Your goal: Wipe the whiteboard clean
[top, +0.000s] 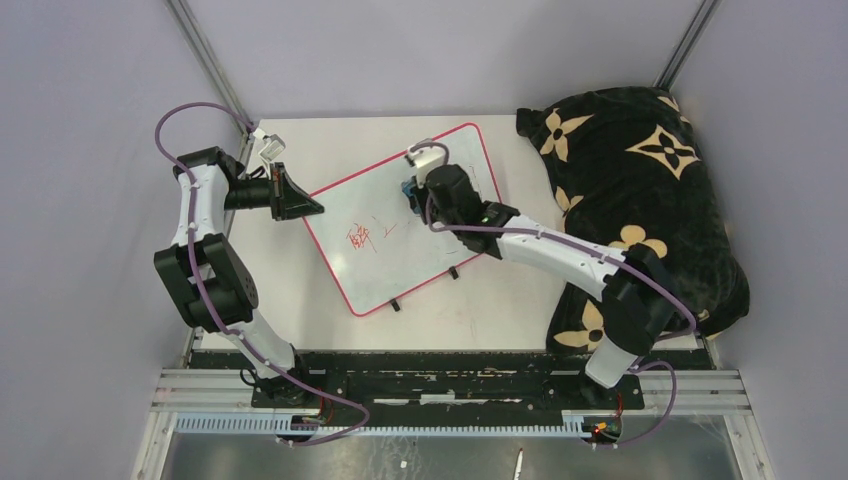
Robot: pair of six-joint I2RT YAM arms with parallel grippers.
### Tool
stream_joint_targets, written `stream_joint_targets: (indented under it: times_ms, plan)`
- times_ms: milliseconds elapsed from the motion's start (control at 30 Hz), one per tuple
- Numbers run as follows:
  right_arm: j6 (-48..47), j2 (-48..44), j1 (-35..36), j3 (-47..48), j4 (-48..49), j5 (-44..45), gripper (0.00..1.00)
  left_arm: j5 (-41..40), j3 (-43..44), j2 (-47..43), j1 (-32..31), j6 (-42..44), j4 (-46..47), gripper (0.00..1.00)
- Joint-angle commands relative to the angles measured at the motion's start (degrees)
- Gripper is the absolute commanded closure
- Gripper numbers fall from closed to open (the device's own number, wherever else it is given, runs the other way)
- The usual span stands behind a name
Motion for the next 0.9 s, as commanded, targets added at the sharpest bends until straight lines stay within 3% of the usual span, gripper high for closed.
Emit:
stream_joint_targets:
  times_ms: [0,233,433,600,867]
  plan:
    - [0.57,3.13,7.24,3.36,2.65,-1.23,0.99,-2.60,0.42,-2.43,-0.55,0.84,1.43,0.97]
    - [-0.67,11.94,16.30,11.44,2.10,-2.44,0.99,-2.86,-0.07,-3.12,-0.75,0.75,1.43,0.97]
    - [-2.17,15.86,18.21,17.71,-0.48,-0.96,0.99,-3.22,-0.66,-3.63,-0.71,0.84,1.43,0.97]
    - [-4.15,12.96,16.04,14.97,-0.72,5.62,1.00,-3.37,-0.58,-3.79,-0.70,0.75,1.50,0.97]
    - [-1.93,3.46,4.38,4.61,0.82,8.03,1.00,-3.60,-0.27,-3.86,-0.70,0.42,1.51,0.97]
